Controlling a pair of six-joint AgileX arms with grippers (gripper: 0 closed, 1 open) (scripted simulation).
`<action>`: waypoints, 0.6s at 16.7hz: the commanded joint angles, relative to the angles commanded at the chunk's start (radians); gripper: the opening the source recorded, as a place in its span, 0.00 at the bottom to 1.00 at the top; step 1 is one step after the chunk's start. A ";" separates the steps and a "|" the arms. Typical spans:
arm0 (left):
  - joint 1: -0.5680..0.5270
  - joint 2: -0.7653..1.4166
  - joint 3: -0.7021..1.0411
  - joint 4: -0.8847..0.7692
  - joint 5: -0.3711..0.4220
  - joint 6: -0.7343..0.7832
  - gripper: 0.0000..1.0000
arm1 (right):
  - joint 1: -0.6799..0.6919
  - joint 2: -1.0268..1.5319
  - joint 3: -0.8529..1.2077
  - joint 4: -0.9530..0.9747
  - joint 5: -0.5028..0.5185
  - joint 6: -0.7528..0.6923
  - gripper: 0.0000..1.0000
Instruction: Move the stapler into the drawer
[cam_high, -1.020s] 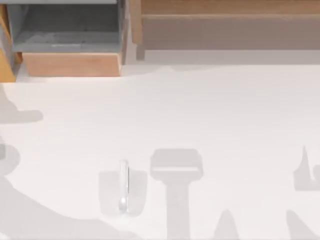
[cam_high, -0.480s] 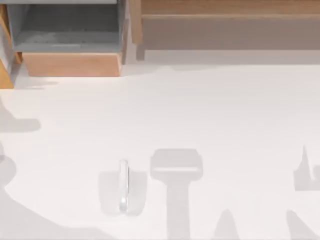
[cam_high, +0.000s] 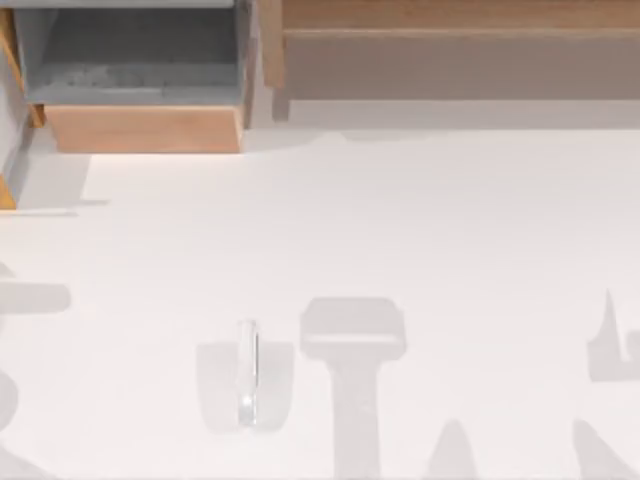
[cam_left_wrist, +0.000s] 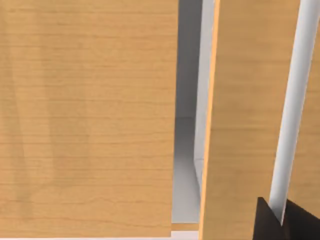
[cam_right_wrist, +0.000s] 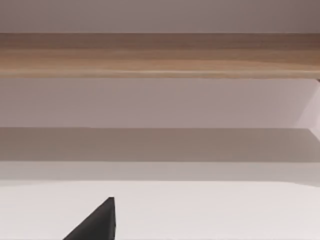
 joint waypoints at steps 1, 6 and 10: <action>0.000 0.000 0.000 0.000 0.000 0.000 0.00 | 0.000 0.000 0.000 0.000 0.000 0.000 1.00; 0.041 -0.026 -0.067 0.043 0.037 0.004 0.00 | 0.000 0.000 0.000 0.000 0.000 0.000 1.00; 0.111 -0.075 -0.197 0.112 0.113 0.007 0.00 | 0.000 0.000 0.000 0.000 0.000 0.000 1.00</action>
